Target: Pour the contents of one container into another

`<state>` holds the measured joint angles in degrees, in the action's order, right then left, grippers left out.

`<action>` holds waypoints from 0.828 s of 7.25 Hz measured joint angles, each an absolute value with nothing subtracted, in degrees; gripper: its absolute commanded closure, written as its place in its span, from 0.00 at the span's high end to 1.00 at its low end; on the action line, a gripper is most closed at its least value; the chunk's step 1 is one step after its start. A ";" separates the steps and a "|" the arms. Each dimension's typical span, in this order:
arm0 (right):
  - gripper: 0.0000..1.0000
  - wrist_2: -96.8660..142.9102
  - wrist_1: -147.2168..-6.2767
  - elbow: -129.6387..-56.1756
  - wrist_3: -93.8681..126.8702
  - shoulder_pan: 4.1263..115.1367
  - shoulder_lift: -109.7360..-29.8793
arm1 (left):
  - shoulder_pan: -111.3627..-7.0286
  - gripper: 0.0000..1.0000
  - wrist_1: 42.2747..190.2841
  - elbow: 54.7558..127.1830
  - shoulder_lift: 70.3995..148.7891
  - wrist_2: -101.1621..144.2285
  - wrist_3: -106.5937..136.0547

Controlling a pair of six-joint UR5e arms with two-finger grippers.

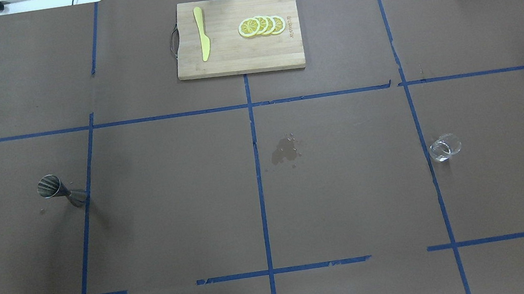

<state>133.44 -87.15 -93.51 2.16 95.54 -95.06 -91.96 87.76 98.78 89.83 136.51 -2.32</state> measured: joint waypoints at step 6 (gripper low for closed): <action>1.00 133.40 -87.12 -95.06 3.02 93.93 -93.80 | -78.90 0.95 90.97 124.22 88.97 135.59 22.59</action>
